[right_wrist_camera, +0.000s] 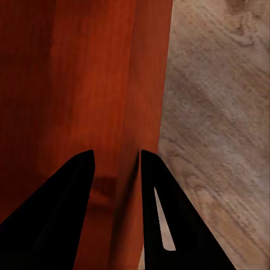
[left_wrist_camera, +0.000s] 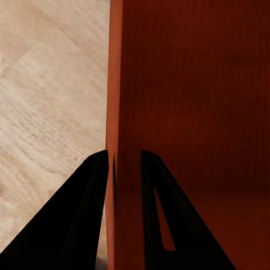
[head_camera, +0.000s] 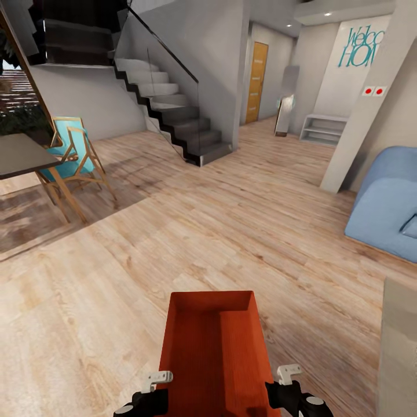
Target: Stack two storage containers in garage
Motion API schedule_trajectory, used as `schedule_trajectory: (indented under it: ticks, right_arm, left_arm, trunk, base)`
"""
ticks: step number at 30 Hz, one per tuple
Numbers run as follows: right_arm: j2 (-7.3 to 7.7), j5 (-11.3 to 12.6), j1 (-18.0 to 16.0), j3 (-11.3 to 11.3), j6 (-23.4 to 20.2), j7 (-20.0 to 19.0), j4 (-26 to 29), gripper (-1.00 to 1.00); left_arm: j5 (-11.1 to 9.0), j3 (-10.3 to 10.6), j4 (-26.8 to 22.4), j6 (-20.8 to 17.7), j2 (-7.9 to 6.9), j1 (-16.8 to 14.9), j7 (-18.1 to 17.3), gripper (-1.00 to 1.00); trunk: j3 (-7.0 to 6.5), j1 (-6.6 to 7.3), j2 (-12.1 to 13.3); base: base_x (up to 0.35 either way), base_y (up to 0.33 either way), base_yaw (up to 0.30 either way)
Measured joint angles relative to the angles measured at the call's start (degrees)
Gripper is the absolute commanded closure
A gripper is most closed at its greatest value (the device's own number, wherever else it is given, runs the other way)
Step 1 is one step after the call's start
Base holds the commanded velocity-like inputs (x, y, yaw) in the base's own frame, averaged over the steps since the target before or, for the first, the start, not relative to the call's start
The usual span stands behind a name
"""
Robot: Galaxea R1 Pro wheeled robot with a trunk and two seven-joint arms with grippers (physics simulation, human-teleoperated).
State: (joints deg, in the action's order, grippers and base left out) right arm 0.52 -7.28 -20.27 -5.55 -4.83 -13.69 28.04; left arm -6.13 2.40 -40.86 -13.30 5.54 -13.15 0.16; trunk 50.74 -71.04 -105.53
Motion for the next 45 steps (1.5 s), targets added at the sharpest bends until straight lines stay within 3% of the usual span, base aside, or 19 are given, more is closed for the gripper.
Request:
schedule_trajectory:
  ticks: [45]
  right_arm:
    - [0.00,0.0,0.0,0.0,0.0,0.0,0.0,1.00]
  left_arm:
    - [0.0,0.0,0.0,0.0,-0.01,0.0,0.0,1.00]
  trunk:
    - [-8.08,9.89,18.1]
  base:
    - [0.000,0.000,0.000]
